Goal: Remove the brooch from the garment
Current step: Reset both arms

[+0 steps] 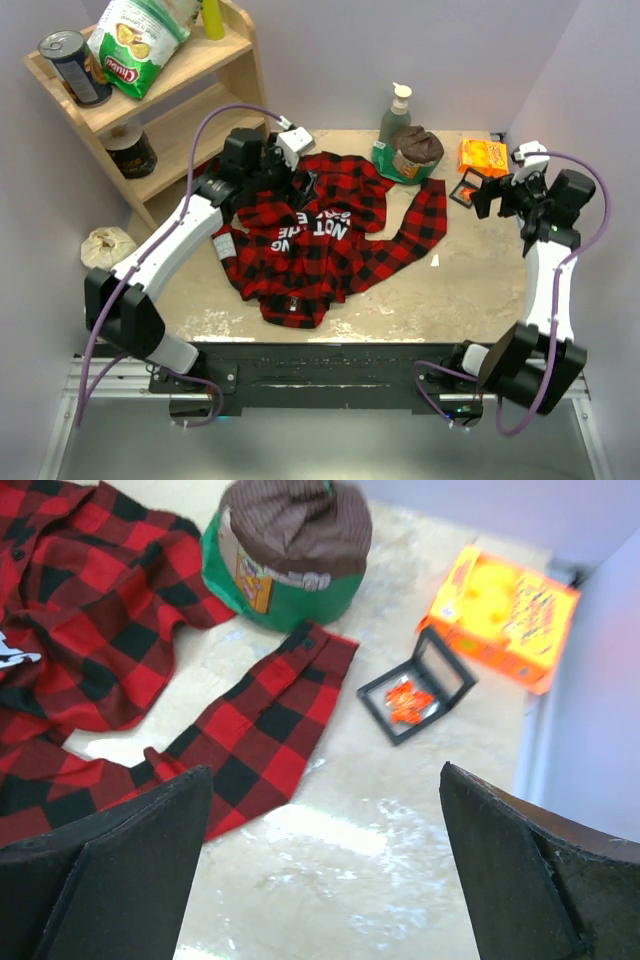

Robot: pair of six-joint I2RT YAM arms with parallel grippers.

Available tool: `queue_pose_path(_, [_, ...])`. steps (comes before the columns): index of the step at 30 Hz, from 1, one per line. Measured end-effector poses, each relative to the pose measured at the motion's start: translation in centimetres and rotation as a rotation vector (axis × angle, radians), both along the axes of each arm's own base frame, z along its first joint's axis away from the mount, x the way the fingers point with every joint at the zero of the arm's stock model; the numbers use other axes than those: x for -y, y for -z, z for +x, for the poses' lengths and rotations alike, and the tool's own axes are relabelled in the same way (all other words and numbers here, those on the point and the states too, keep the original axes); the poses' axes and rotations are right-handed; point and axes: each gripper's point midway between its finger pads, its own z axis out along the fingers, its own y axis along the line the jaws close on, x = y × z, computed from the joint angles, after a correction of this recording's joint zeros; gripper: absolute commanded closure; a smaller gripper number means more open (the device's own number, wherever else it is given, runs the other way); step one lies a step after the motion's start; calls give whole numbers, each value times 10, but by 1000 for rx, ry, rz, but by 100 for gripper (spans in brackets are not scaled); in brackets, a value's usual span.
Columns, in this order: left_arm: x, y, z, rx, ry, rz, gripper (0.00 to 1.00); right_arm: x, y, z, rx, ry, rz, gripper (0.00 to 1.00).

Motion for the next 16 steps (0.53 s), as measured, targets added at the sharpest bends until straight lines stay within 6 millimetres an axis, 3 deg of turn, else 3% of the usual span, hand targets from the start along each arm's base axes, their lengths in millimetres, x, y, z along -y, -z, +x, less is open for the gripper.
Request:
queue_pose_path(4, [-24, -9, -6, 78, -92, 13, 0, -10, -43, -28, 128, -20, -138, 1])
queue_pose_path(7, [-35, -14, -13, 137, -117, 15, 0, -19, -63, -47, 203, -37, -211, 1])
queue_pose_path(10, [-45, -7, -20, 170, -142, 27, 0, -28, -62, -62, 233, -58, -243, 1])
queue_pose_path(16, [-60, 23, -20, 169, -188, 85, 0, -35, -32, -78, 190, -76, -250, 1])
